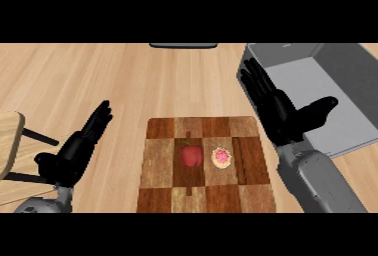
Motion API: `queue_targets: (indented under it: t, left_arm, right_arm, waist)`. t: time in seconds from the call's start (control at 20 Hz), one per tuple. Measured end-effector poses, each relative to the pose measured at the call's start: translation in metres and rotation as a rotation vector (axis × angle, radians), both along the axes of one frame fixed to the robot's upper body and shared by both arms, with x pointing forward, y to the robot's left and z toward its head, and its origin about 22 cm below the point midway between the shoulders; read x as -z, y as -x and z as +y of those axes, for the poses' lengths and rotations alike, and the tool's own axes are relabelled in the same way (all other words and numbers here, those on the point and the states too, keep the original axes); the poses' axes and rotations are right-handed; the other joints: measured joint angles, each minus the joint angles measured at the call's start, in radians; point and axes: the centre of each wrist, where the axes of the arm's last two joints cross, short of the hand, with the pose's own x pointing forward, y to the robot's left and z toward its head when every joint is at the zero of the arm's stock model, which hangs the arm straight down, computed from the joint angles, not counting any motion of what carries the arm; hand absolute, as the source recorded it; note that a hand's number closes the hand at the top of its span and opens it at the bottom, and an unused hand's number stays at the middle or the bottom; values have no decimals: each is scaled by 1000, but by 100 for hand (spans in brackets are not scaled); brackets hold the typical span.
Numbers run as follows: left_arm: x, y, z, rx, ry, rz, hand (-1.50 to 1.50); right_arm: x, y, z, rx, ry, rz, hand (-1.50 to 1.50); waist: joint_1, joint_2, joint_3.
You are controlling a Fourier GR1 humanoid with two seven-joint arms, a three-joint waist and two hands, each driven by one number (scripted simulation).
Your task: Pick the bell pepper from the cutting board and place it in the cardboard box
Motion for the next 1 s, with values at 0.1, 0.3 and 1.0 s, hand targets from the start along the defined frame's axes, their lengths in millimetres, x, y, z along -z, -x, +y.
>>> queue_targets:
  t: [0.1,0.3,1.0]
  left_arm:
    - [-5,0,8,-21,18,-4,0]
    - [-12,-3,33,-142,66,17,0]
    - [-18,8,62,-250,164,140,0]
  right_arm:
    - [-8,4,1,3,52,-38,-150]
    - [-26,10,13,-14,238,-138,-150]
    - [-6,77,31,101,742,-644,-150]
  waist:
    - [5,16,12]
    - [16,29,23]
    - [-5,31,24]
